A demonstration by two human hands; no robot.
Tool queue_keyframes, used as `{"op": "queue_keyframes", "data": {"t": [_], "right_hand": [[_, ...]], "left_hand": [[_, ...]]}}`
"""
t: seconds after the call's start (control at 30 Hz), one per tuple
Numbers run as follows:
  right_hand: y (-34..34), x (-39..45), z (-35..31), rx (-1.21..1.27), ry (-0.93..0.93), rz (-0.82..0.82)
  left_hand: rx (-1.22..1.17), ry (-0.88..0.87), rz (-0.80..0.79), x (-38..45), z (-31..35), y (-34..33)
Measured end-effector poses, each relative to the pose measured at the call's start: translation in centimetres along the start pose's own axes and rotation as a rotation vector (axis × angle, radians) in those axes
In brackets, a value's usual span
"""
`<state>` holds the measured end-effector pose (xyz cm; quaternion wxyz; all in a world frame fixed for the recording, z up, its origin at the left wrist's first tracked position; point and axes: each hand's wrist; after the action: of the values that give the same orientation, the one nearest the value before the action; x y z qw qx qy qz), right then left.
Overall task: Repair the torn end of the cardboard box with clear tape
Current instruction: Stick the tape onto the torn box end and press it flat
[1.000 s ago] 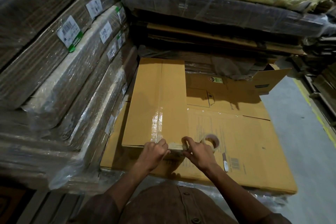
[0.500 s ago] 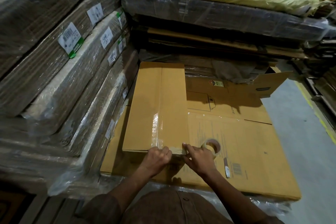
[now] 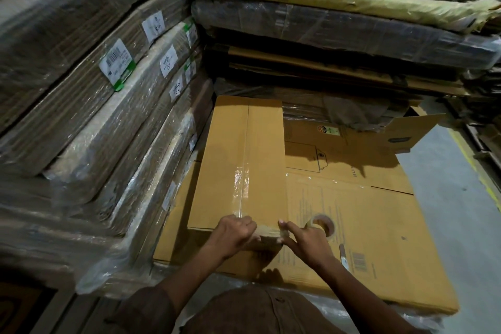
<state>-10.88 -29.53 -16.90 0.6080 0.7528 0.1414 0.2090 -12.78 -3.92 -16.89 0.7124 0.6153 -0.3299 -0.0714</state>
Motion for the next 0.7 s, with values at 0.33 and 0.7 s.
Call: {"op": "queue_keyframes", "data": {"t": [0.33, 0.7], "right_hand": [[-0.6, -0.6, -1.3, 0.490, -0.224, 0.054], [-1.6, -0.9, -3.2, 0.689, -0.459, 0.049]], "left_hand": [[-0.276, 0.477, 0.005, -0.9, -0.2, -1.3], [-0.297, 0.552, -0.091, -0.5, -0.1, -1.2]]}}
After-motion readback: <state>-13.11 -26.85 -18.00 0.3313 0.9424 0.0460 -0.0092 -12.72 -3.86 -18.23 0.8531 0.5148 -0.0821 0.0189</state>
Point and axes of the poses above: each hand's wrist, its own x-axis towards the middle knuckle, its own y-axis out of the back of the hand, z = x × y, and after that the axes turned 5 degrees about z, right-handed
